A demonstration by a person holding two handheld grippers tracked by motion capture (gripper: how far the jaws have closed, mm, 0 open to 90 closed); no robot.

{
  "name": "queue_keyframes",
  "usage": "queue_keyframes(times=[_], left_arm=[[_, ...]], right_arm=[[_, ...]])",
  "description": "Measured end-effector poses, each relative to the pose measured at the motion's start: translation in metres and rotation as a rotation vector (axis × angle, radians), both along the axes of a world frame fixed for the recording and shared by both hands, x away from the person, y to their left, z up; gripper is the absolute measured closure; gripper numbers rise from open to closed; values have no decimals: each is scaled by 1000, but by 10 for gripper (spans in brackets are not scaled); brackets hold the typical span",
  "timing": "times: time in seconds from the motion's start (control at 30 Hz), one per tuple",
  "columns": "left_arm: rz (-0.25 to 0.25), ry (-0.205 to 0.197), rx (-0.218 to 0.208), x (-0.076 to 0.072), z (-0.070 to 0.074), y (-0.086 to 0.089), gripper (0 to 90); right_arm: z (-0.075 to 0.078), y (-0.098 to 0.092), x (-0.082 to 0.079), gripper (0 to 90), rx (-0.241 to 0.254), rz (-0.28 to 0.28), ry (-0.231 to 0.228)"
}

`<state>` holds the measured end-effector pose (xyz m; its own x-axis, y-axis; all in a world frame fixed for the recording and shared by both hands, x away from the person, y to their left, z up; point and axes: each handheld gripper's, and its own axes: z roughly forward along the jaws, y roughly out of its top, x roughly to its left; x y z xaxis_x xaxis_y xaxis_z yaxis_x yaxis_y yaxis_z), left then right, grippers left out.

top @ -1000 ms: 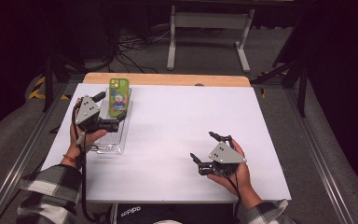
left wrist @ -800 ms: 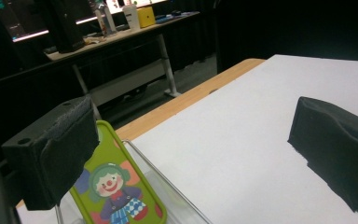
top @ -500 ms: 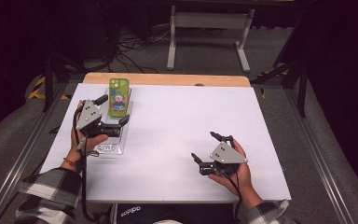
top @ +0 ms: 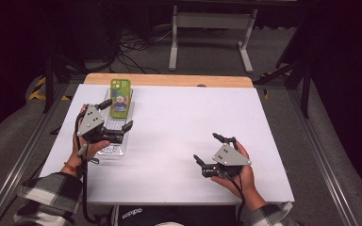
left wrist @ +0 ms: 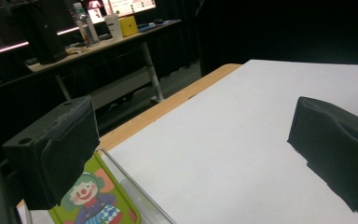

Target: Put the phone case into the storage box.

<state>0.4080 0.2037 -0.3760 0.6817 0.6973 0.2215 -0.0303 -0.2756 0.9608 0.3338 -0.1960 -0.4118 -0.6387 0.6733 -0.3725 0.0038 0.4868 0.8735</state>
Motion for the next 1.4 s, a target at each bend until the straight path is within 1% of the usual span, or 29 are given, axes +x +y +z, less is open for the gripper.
queue_keyframes(times=[0.1, 0.2, 0.27, 0.33, 0.43, 0.73, 0.77, 0.8, 0.83, 1.0, 1.13, 1.23, 1.3, 1.33, 1.37, 1.4], left_arm=[[-9, -6, 2, -3, 0, -2, 23], [-17, -1, 4, -5, 0, -3, 23], [-17, -17, 15, -6, 0, -4, 23], [-20, -11, 7, -8, 0, -5, 23], [-20, -22, 13, -9, 0, -7, 25], [-32, -26, 9, -13, 0, -9, 28], [-38, -26, 12, -15, 0, -10, 28], [-40, -35, 23, -16, 0, -11, 28], [-45, -30, 17, -17, 0, -12, 28], [-55, -43, 26, -21, 0, -15, 28], [-56, -43, 35, -23, 0, -16, 29], [-61, -30, 30, -24, -1, -18, 32], [-60, -35, 33, -25, -2, -19, 32], [-66, -40, 41, -26, -2, -19, 32], [-66, -34, 34, -27, -2, -19, 32], [-65, -34, 37, -27, -2, -20, 31]], right_arm=[[0, 0, 0, 96, 2, 0, 0], [1, 0, -1, 96, 3, 1, -2], [1, 0, -1, 96, 3, 1, -1], [1, 0, -1, 95, 2, 2, -5], [1, 0, -1, 94, 2, 3, -5], [2, 0, -1, 94, 4, 4, -8], [2, 0, -1, 94, 4, 4, -8], [2, 0, -2, 94, 6, 4, -8], [2, 0, -2, 94, 7, 5, -9], [2, 0, -3, 93, 7, 7, -12], [3, -1, -4, 90, 8, 9, -15], [3, -2, -4, 88, 12, 8, -16], [3, -2, -5, 87, 13, 7, -15], [4, -2, -5, 86, 16, 7, -19], [4, -3, -5, 84, 16, 6, -20], [4, -3, -5, 83, 15, 6, -23]])
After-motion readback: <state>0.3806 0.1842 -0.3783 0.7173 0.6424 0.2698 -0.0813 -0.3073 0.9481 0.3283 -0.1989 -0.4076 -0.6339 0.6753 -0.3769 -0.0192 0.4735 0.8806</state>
